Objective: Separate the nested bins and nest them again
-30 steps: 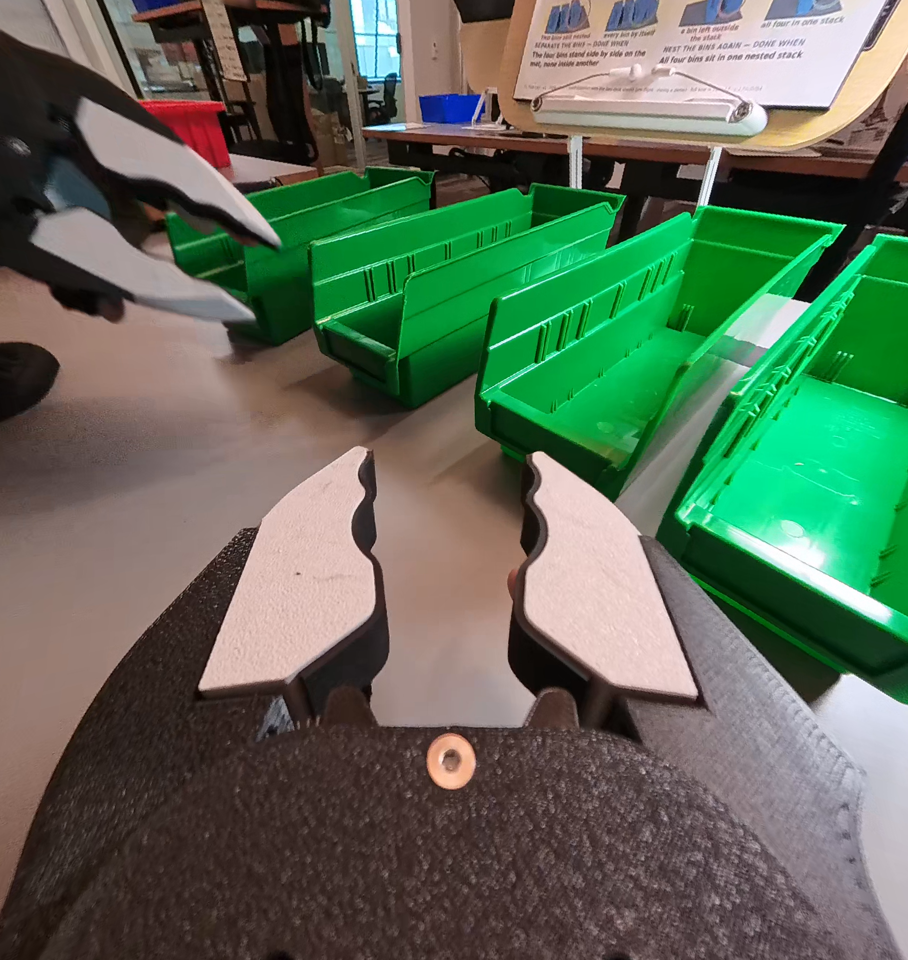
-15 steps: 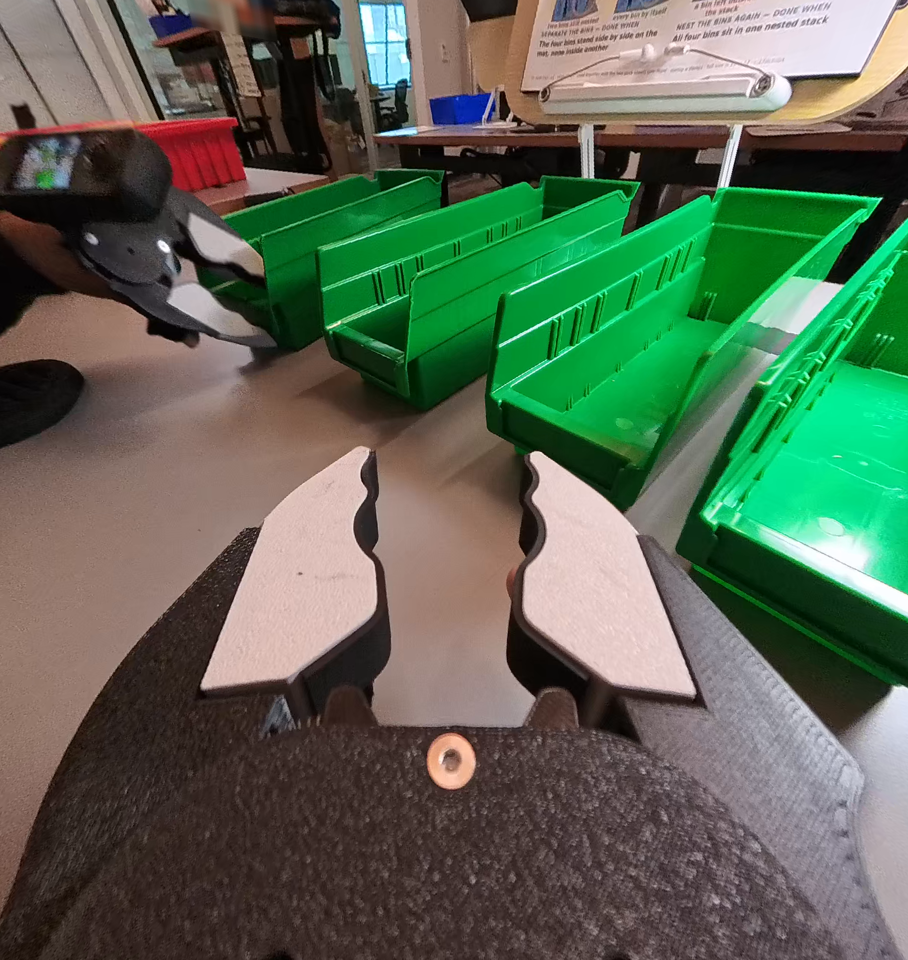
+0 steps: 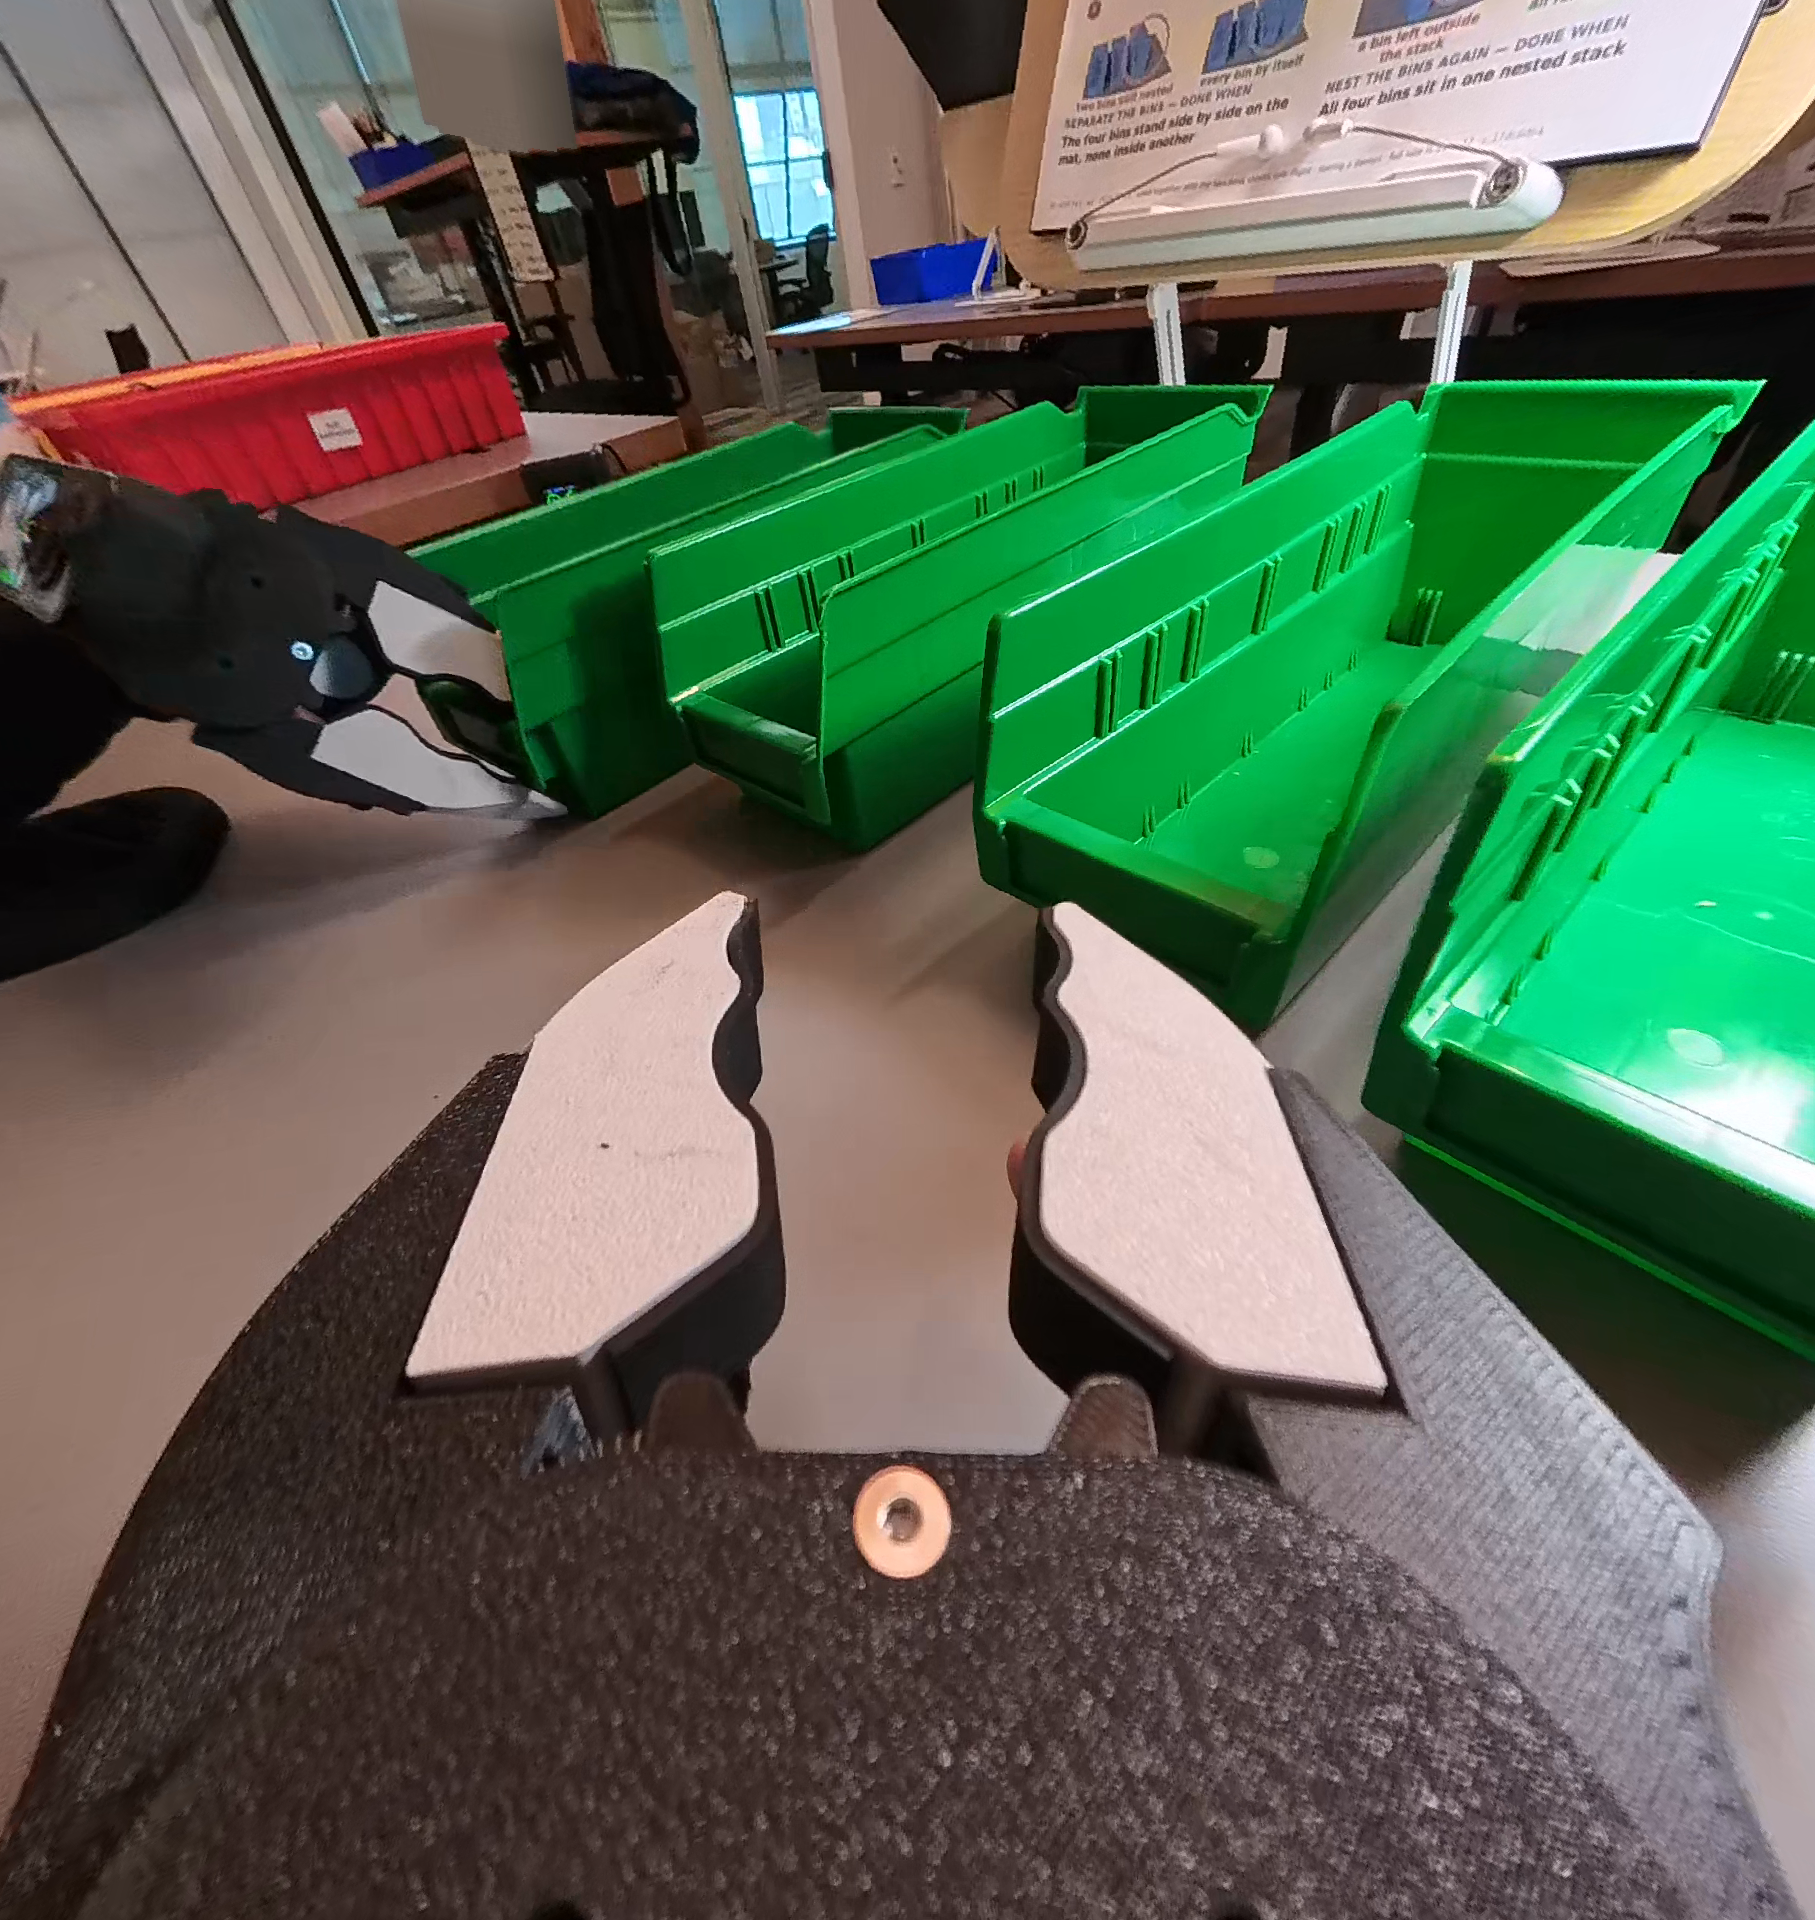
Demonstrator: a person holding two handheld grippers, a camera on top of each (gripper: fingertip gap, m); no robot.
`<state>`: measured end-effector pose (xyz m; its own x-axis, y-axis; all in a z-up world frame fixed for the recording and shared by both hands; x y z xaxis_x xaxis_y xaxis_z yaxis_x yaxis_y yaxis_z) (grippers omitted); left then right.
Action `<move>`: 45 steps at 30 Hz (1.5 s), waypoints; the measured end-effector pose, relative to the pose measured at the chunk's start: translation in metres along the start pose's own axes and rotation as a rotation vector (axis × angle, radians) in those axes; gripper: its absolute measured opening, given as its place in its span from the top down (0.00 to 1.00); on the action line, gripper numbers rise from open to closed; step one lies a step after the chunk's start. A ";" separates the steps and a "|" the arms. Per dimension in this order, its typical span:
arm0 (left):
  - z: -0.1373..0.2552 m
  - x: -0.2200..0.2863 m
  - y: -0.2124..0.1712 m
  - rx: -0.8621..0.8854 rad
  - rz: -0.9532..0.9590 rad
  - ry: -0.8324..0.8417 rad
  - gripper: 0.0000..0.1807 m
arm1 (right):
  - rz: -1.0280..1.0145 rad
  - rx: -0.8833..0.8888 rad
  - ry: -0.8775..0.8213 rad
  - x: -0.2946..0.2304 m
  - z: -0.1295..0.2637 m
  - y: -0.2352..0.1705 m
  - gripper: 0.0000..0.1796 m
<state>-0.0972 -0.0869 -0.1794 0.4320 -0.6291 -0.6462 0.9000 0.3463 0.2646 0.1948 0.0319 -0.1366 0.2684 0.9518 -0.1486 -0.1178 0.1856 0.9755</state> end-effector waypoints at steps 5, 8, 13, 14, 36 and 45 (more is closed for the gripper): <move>-0.016 -0.017 0.000 0.019 -0.027 0.027 0.83 | 0.001 -0.012 0.000 0.000 -0.002 -0.002 0.72; -0.025 -0.027 -0.003 0.024 -0.021 0.033 0.83 | 0.001 -0.018 0.000 0.001 -0.004 -0.004 0.72; -0.032 -0.037 -0.007 0.042 -0.032 0.072 0.83 | 0.010 -0.018 -0.004 0.001 -0.004 -0.004 0.72; -0.033 -0.038 -0.008 0.049 -0.020 0.084 0.83 | 0.013 -0.016 -0.006 0.001 -0.004 -0.003 0.72; 0.097 -0.018 -0.041 0.711 1.066 0.263 0.70 | 0.157 0.000 -0.395 0.029 0.011 0.002 0.68; 0.094 -0.025 -0.062 0.679 1.080 0.342 0.68 | 0.162 0.014 -0.454 0.040 0.021 0.008 0.68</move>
<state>-0.1584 -0.1576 -0.1122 0.9998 -0.0169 -0.0051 0.0064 0.0807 0.9967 0.2249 0.0665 -0.1313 0.6382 0.7648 0.0882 -0.1806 0.0374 0.9828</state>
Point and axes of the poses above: each gripper's, where its closed fingertips meet, z back along the fingers, y out of its top, x = y × z across the jaws, the point moved 6 cm from there along z, back along the fingers, and after that the axes turned 1 degree about -z, right-handed, at the moved point
